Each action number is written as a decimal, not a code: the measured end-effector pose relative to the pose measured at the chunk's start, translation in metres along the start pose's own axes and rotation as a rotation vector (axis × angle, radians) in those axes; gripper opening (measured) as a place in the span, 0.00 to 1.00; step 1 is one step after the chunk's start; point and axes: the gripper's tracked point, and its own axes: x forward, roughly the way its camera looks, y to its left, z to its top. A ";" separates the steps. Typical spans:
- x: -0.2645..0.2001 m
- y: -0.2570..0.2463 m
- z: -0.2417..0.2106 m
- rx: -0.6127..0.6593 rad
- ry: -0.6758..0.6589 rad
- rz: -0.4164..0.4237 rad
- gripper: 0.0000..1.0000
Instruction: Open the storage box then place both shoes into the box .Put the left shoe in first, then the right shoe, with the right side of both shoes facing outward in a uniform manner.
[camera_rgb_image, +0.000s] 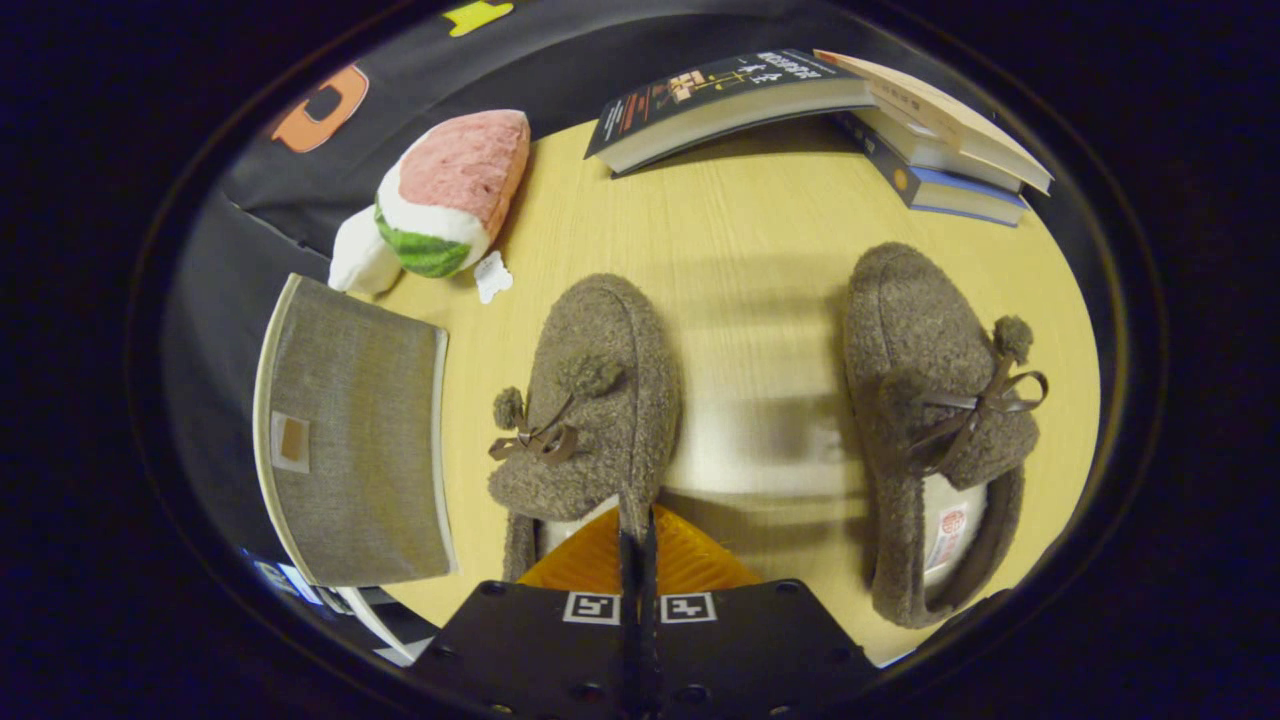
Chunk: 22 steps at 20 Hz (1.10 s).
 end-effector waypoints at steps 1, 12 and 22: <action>-0.004 0.005 0.000 0.022 -0.004 0.021 0.00; -0.123 0.123 0.016 0.102 -0.171 0.240 0.00; -0.143 0.295 0.016 0.013 -0.247 0.281 0.00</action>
